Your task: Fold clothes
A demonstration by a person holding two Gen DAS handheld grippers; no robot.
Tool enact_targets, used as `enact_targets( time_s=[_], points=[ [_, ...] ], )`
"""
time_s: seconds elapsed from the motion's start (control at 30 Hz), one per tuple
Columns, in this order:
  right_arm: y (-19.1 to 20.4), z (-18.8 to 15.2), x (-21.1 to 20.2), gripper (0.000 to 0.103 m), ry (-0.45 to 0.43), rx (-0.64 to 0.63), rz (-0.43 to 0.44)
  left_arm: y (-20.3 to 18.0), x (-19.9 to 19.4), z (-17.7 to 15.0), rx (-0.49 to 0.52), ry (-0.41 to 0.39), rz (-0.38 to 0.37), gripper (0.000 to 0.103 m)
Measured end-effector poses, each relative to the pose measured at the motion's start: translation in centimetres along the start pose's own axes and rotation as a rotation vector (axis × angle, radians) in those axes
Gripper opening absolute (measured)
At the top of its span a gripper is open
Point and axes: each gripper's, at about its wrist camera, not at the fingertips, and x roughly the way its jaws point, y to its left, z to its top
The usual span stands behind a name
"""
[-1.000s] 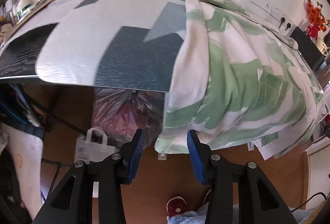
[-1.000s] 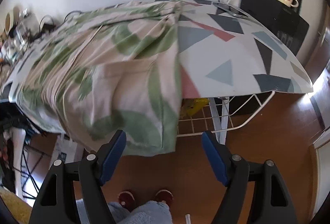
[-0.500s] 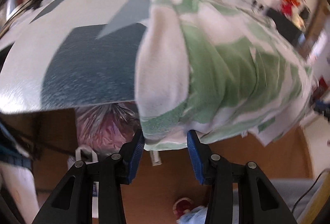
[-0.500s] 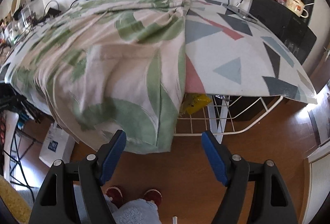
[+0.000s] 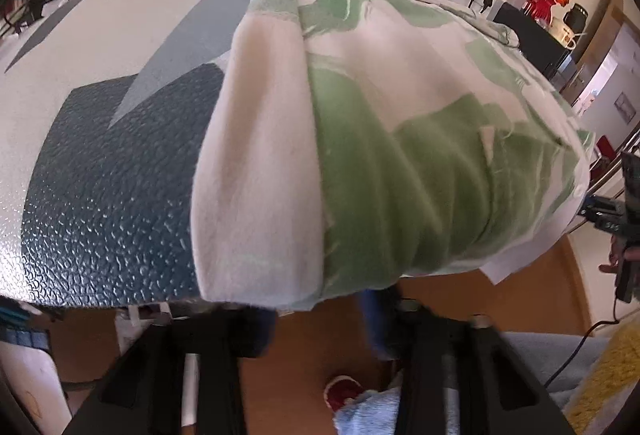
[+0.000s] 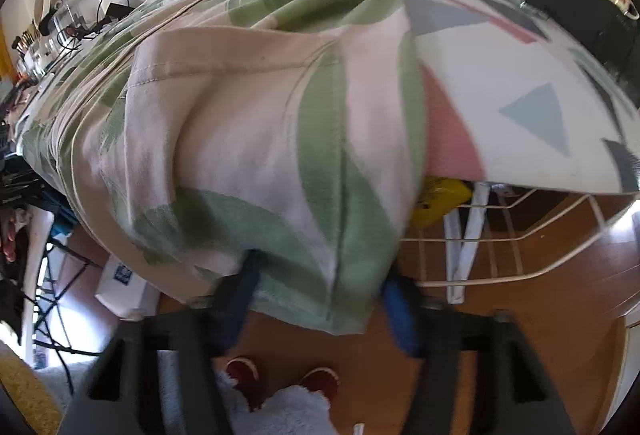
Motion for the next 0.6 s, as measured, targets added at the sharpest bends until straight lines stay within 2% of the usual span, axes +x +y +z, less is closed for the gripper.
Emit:
enact_targets(
  time_s=[0.03,0.07,0.1,0.3,0.37,0.53,0.6],
  points=[
    [0.1,0.1,0.0,0.025,0.009,-0.003,0.002,0.0,0.0,0.0,-0.015,0.009,-0.001,0.004],
    [0.1,0.1,-0.3,0.012,0.012,0.003,0.004,0.0,-0.3,-0.2,-0.037,0.015,-0.008,0.003],
    [0.0,0.2,-0.7,0.009,0.014,0.011,0.007,0.0,-0.5,-0.4,-0.06,0.02,-0.016,0.003],
    [-0.6,0.4,-4.7,0.007,-0.008,0.055,0.017,-1.4,-5.9,-2.6,-0.092,-0.012,-0.018,0.002],
    [-0.7,0.4,-6.9,0.007,-0.039,0.06,0.008,-1.8,-8.9,-2.9,-0.116,-0.063,-0.018,0.002],
    [-0.7,1.6,-12.1,0.007,-0.161,0.12,-0.008,-1.7,-14.0,-1.0,-0.204,-0.195,-0.092,0.002],
    [-0.4,2.8,-13.5,0.006,-0.215,0.141,-0.008,-2.1,-15.4,0.8,-0.195,-0.248,-0.12,0.002]
  ],
)
